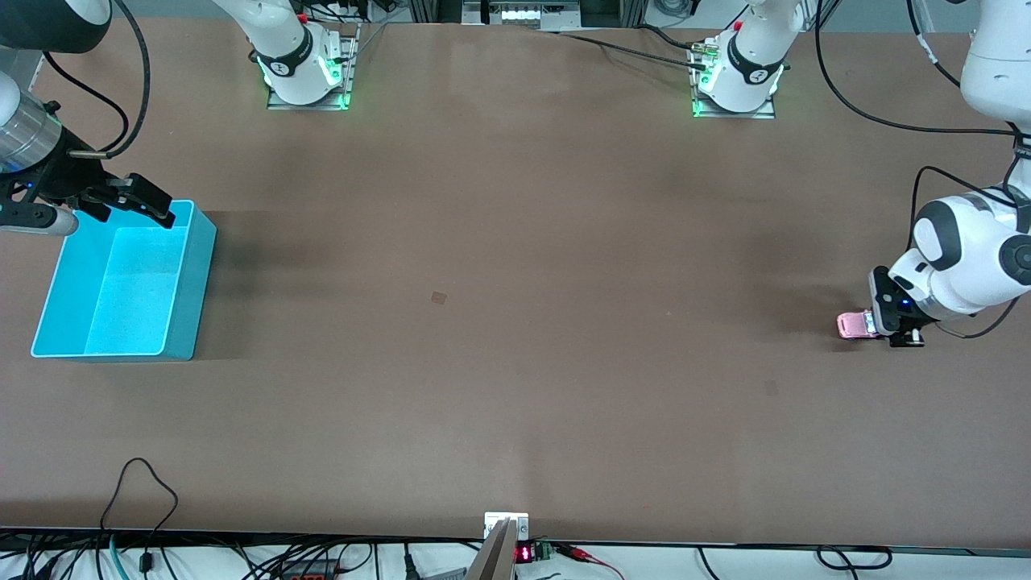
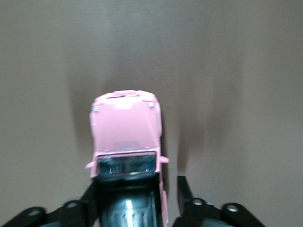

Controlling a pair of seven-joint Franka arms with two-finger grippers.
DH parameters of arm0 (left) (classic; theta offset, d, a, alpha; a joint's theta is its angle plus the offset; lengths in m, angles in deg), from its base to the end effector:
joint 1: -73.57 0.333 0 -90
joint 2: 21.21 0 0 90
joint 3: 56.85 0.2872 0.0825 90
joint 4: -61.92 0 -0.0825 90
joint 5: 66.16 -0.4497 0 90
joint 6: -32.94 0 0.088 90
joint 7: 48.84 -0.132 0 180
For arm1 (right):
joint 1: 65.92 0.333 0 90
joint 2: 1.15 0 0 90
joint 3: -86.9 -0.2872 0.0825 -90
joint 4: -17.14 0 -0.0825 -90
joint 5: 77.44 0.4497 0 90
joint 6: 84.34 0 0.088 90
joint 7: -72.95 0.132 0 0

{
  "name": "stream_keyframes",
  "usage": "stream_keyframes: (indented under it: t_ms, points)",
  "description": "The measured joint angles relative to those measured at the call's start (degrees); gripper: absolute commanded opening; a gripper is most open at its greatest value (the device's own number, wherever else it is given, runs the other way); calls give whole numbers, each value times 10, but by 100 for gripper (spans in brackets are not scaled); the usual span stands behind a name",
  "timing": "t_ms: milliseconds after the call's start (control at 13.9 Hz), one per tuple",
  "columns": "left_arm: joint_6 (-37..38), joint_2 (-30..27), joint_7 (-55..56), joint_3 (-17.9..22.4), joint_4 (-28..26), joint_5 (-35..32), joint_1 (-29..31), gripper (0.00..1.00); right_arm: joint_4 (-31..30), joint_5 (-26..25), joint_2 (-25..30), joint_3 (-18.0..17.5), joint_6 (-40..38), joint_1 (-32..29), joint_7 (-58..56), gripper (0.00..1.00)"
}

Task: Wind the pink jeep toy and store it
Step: 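Press the jeep down and drag it backward with the left gripper, then open the left gripper and lift it off the jeep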

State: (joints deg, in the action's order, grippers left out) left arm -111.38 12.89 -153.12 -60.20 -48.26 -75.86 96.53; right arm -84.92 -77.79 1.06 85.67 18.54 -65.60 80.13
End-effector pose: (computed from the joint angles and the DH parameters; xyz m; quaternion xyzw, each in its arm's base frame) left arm 0.6100 0.2163 0.0764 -0.6945 0.7188 0.0284 0.0170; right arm 0.6232 0.0163 0.5004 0.9985 -0.0485 0.0266 0.0014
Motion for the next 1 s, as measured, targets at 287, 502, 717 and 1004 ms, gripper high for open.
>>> stream_keyframes:
  t_ms: [287, 502, 717, 1004]
  points:
    - [22, 7, -16, -6, 16, 0, -4, 100, 0, 0, 0, 0, 0, 0, 0, 100]
    - [80, -5, -15, -13, 37, 0, -11, 100, 0, 0, 0, 0, 0, 0, 0, 100]
    - [204, -27, 10, -35, 90, 0, -15, 100, 0, 0, 0, 0, 0, 0, 0, 100]
    - [393, -40, 92, -46, 193, 0, -54, 100, 0, 0, 0, 0, 0, 0, 0, 100]
